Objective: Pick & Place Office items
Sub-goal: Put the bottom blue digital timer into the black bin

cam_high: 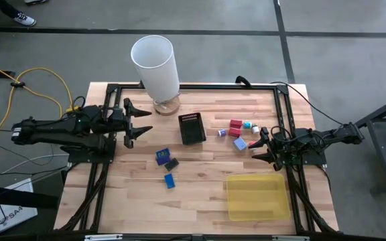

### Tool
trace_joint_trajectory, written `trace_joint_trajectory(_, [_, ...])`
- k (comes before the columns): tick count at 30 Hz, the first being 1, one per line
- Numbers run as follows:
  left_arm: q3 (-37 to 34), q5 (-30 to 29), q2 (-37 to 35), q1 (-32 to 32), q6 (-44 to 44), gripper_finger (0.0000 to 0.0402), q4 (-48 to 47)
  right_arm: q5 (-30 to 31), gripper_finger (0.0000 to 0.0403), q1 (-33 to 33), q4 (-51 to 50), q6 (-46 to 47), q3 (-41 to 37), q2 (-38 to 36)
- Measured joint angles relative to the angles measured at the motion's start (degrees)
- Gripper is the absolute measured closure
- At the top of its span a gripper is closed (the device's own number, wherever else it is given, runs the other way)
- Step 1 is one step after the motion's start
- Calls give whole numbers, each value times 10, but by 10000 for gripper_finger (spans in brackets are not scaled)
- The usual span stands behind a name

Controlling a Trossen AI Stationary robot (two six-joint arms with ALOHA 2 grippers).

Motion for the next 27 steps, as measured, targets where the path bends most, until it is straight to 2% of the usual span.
trace_joint_trajectory(9, [0, -5, 35, -10, -6, 146, -8, 0, 213, 0, 0, 0, 0, 0])
trace_joint_trajectory(15, [2, -69, 71, -51, -16, 146, -23, 0, 213, 0, 0, 0, 0, 0])
trace_joint_trajectory(22, [32, -129, 122, -95, -52, 146, -86, 0, 213, 0, 0, 0, 0, 0])
trace_joint_trajectory(27, [50, -151, 162, -118, -67, 146, -97, 0, 213, 0, 0, 0, 0, 0])
